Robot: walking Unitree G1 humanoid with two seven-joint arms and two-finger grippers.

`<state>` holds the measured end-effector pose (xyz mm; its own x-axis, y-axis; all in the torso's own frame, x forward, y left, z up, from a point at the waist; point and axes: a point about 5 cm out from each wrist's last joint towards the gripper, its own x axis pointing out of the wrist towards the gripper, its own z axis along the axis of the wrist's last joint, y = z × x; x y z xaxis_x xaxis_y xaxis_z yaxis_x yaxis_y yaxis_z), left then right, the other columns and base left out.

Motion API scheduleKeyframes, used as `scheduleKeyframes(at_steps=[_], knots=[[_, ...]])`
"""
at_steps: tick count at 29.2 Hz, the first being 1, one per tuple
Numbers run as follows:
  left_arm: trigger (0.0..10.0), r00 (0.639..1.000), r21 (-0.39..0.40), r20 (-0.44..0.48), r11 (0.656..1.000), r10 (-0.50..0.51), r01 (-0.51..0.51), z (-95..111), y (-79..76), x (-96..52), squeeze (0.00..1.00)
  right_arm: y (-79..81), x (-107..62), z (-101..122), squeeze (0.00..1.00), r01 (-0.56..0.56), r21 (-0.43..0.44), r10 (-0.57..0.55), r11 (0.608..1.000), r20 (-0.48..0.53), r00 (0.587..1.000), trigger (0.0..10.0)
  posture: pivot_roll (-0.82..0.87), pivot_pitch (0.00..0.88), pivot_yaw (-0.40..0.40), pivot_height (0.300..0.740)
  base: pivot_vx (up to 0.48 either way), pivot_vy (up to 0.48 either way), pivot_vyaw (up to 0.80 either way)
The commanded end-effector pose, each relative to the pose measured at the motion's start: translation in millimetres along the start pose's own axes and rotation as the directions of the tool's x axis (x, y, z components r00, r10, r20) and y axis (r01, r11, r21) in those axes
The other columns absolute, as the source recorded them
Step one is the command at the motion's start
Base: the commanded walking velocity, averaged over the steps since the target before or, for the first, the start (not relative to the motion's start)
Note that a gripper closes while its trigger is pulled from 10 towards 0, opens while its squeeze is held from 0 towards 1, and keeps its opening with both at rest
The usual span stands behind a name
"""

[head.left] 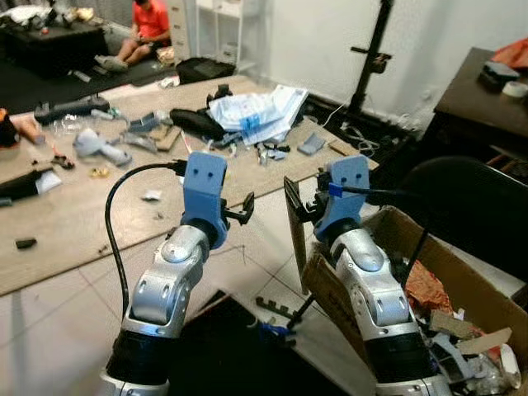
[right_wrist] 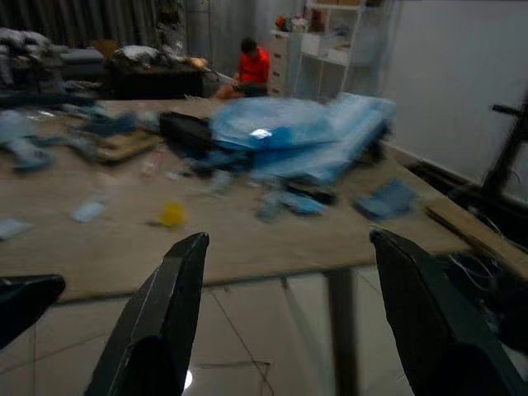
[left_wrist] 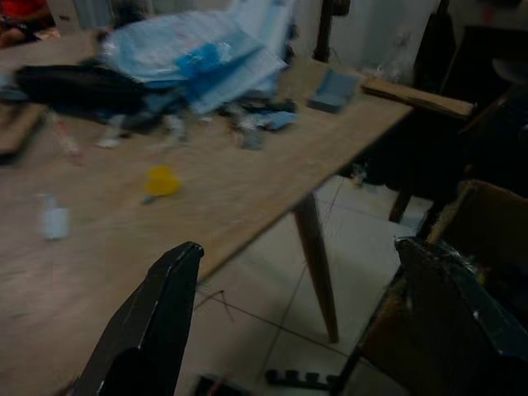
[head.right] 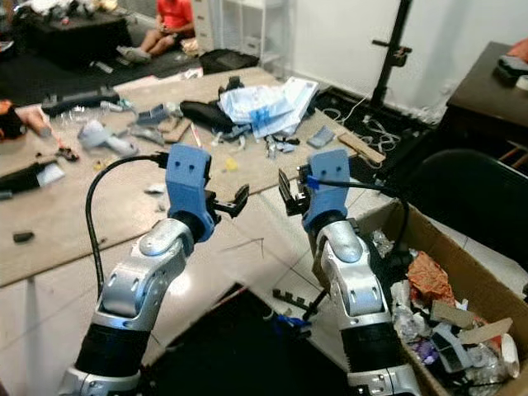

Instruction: Picking trash to rubbish bin

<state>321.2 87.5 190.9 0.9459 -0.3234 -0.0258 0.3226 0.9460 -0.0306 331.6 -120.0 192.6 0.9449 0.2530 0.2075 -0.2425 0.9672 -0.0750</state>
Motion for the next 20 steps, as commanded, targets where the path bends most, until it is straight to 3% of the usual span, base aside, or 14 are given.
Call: scheduleKeyframes(at_steps=[1,15,18,20], knots=[[10.0,1.0,-0.004,-0.024,1.0,-0.007,0.007,-3.4,-4.1,1.8,0.0,-4.4,-1.6,-1.5,0.0,0.018,0.013,-0.017,1.0,-0.008,1.0,10.0,0.0,0.047,-0.015,0.74,0.0,0.0,0.0],[10.0,0.999,-0.012,-0.037,1.0,0.007,-0.008,-4.1,-1.7,2.3,0.0,-0.7,-0.1,-0.1,0.0,-0.003,0.019,0.003,1.0,-0.011,1.0,10.0,0.0,0.043,-0.02,0.74,0.0,0.0,0.0],[10.0,0.998,-0.043,-0.055,0.999,0.006,-0.008,-5.4,-1.2,1.7,0.0,-1.0,-0.4,-0.4,0.0,-0.001,0.019,0.001,1.0,-0.012,1.0,10.0,0.0,0.041,-0.025,0.74,0.0,0.431,0.0],[10.0,0.999,-0.012,-0.048,1.0,0.014,-0.015,-4.2,0.9,1.5,0.0,-1.3,-0.3,-0.5,0.0,-0.001,0.021,0.001,1.0,-0.014,1.0,10.0,0.0,0.041,-0.025,0.74,0.0,0.48,0.0]])
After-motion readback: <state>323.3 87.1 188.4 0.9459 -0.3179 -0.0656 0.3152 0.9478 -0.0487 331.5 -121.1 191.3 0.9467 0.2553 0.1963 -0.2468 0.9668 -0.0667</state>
